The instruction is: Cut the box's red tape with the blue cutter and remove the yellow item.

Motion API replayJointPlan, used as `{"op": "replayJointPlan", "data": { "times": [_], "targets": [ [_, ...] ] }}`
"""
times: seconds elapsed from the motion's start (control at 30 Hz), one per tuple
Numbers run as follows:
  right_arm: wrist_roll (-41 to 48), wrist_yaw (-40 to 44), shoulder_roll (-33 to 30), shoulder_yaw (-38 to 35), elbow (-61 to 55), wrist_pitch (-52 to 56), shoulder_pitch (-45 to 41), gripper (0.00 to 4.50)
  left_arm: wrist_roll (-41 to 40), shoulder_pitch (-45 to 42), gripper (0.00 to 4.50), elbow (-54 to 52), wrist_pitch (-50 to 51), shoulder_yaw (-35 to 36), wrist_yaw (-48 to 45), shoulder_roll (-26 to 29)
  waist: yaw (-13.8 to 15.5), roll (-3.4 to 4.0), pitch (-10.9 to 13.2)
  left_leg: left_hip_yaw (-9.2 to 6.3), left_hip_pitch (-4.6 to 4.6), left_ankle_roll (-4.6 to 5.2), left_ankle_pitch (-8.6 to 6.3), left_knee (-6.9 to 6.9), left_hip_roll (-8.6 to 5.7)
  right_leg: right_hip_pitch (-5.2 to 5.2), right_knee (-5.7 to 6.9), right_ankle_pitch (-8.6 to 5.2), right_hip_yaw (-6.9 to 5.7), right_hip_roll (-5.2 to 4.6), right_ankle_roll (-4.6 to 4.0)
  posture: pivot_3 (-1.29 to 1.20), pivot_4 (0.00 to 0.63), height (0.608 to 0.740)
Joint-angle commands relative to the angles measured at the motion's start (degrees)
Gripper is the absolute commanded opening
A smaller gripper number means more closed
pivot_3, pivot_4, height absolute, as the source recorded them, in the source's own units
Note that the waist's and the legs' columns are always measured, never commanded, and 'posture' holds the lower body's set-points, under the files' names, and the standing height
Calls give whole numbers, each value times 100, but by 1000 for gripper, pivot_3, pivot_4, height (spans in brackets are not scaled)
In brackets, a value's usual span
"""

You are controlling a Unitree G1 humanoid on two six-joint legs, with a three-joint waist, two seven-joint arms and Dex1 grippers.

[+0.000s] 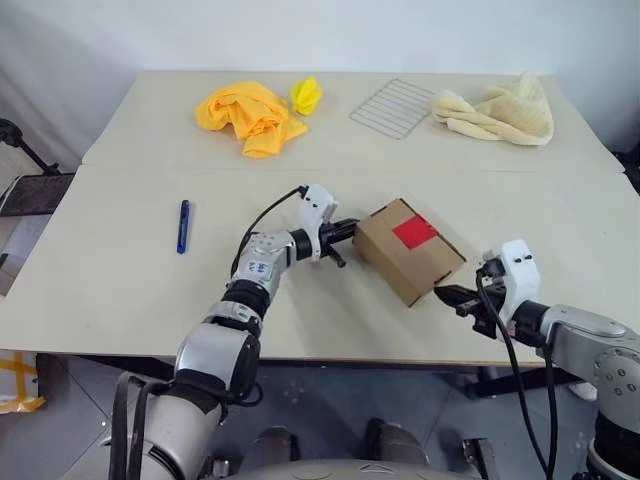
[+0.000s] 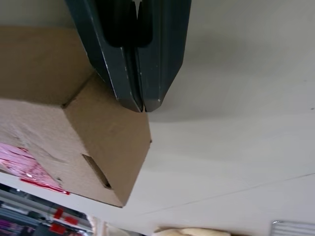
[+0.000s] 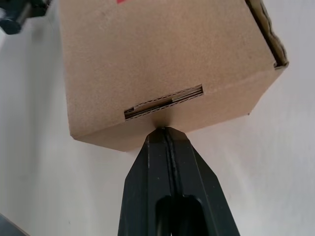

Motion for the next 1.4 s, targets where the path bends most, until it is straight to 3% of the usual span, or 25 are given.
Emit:
{"op": "replayJointPlan", "data": {
  "times": [0.03,0.37,0.73,1.0,1.03,1.13,1.27,1.4],
  "targets": [
    [222,71,-75,49,-308,6,-15,0,90,251,57,-518,225,-324,-471,-152,-2,0,0,0,0,0,0,0,0,0,1,0,0,0,0,0,150,740],
    [367,218,-333,217,-590,187,230,0,167,1071,57,-1932,945,-640,-635,134,-50,0,0,-1,1,0,0,0,2,0,1,0,2,0,0,0,150,740],
    [-50,385,-909,432,-526,-498,928,0,106,1339,57,-2426,1238,-464,-116,324,-45,0,0,-1,1,0,0,1,1,1,1,0,3,0,0,0,150,740],
    [-744,702,-1545,-204,0,-1710,1803,0,-33,1831,57,-3346,1631,-121,498,710,-82,-2,1,11,11,1,-1,0,4,1,10,1,16,0,1,0,150,740],
    [-781,709,-1569,-422,149,-1780,1785,0,-81,1960,219,-3573,1892,-67,520,819,-77,-2,1,12,12,1,-1,0,4,1,11,1,18,1,1,0,150,740],
    [-645,959,-1693,-891,425,-1818,1725,599,-195,2355,938,-4344,2873,-107,472,1142,-79,-1,0,15,16,1,-1,2,4,1,13,1,23,0,1,0,150,740],
    [-36,1254,-1783,-1480,774,-1744,1002,1932,-632,2838,2147,-5470,3633,398,720,1513,-106,-2,0,20,22,1,-1,2,8,3,14,2,32,2,-1,0,150,740],
    [141,1438,-1764,-1393,1107,-1949,562,3329,-916,3067,3415,-6161,4009,980,1339,1562,-69,-8,4,16,21,0,0,5,13,3,18,3,29,6,-2,0,150,740]
  ]
}}
